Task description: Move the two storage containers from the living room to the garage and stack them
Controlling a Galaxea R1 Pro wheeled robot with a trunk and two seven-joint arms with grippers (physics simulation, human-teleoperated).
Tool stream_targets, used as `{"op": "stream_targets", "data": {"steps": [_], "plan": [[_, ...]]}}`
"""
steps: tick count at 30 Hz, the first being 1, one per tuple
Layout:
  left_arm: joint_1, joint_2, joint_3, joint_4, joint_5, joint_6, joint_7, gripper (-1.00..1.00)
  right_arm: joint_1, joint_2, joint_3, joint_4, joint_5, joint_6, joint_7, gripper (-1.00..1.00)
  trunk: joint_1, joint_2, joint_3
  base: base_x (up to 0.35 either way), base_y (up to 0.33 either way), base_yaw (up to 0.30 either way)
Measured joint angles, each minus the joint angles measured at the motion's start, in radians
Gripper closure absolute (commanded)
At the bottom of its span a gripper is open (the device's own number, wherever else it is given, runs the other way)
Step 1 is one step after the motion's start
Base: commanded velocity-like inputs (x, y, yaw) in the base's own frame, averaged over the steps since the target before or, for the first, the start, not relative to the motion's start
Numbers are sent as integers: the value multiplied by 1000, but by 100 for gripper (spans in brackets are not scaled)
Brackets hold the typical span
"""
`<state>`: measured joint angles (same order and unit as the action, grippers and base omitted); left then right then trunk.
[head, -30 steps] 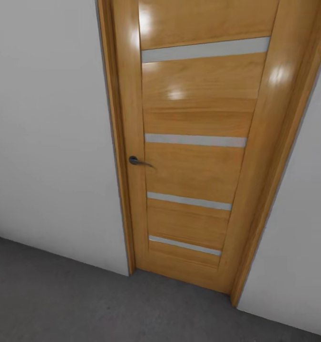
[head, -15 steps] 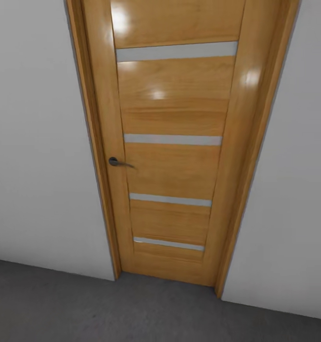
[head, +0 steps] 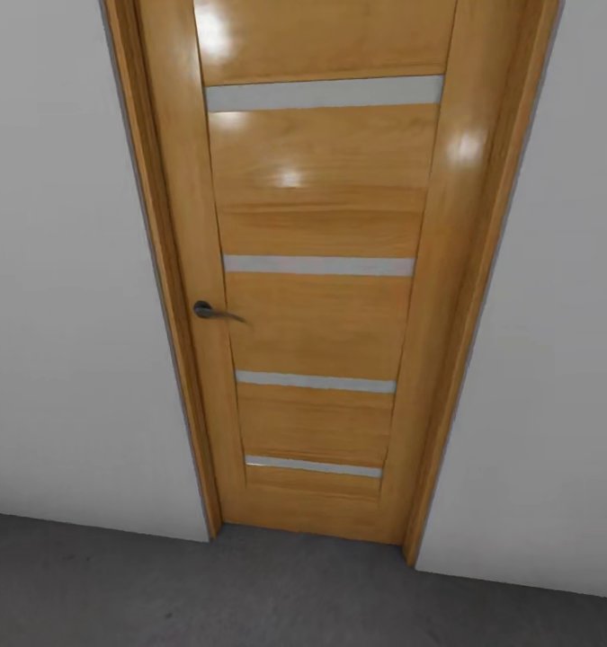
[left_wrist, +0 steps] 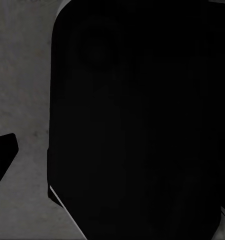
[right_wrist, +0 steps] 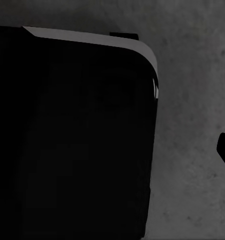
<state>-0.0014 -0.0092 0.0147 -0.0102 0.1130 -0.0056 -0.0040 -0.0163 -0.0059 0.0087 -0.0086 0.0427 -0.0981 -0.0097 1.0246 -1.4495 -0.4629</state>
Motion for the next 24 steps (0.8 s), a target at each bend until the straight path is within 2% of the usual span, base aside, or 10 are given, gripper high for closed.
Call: {"op": "stream_targets", "data": {"steps": [16, 24], "plan": [[0, -1, 0, 0, 0, 0, 0, -100, 0, -3, 0, 0, 0, 1, 0, -100, 0, 0, 0, 239, 209, -1], [0, -1, 0, 0, 0, 0, 0, -100, 0, -3, 0, 0, 0, -1, -1, -100, 0, 0, 0, 102, 69, 0]]}}
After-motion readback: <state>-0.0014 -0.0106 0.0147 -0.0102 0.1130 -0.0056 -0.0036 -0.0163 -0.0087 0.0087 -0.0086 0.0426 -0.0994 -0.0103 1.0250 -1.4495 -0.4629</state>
